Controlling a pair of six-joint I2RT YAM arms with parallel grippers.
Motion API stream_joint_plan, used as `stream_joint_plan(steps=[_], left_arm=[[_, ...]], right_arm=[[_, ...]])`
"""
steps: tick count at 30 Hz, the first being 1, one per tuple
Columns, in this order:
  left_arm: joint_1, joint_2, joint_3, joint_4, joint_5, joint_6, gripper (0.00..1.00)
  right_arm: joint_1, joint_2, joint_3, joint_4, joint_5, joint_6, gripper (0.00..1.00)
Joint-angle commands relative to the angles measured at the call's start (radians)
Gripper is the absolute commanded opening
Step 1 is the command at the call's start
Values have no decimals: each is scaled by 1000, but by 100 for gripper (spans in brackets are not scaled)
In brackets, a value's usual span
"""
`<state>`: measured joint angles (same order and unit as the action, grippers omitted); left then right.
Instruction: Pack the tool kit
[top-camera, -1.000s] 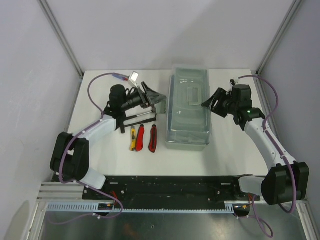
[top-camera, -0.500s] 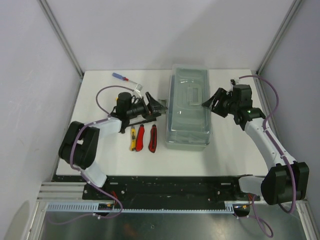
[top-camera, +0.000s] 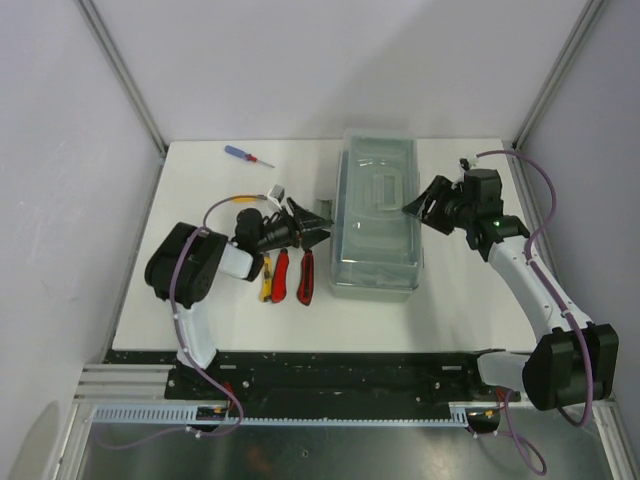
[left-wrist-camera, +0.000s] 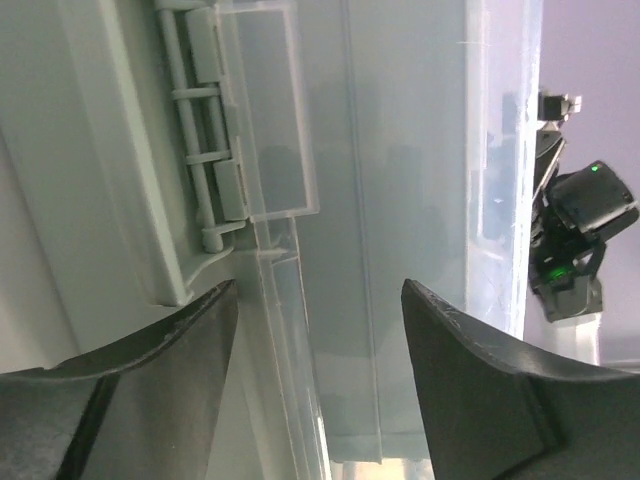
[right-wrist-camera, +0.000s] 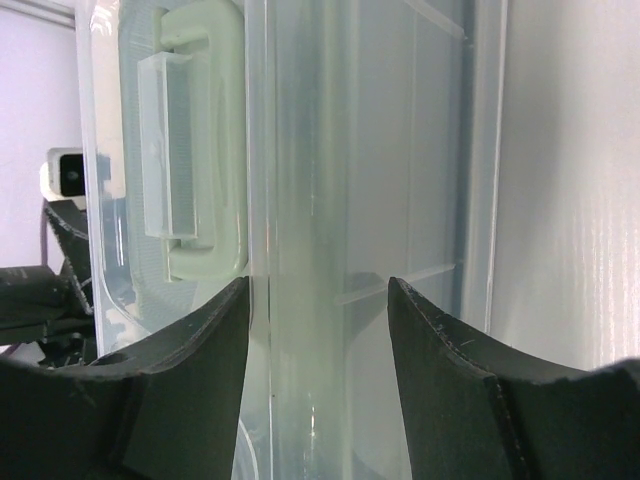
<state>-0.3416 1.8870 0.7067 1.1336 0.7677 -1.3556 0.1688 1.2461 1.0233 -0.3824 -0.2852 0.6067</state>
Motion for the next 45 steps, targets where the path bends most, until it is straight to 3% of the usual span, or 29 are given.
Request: stream_joint_plan(steps=[1, 11, 27, 33, 45], left_arm=[[-4, 52, -23, 340, 24, -178, 69], [-1, 23, -34, 360, 18, -200, 53], [-2, 36, -24, 366, 46, -220, 56], [-3, 71, -46, 409, 39, -245, 63], [0, 81, -59, 426, 21, -251, 58]], right_arm=[[11, 29, -39, -151, 35, -7, 49], [29, 43, -38, -148, 51, -2, 48], [43, 52, -39, -129, 51, 14, 49], [46, 20, -39, -117, 61, 26, 57], [47, 10, -38, -106, 69, 33, 58]])
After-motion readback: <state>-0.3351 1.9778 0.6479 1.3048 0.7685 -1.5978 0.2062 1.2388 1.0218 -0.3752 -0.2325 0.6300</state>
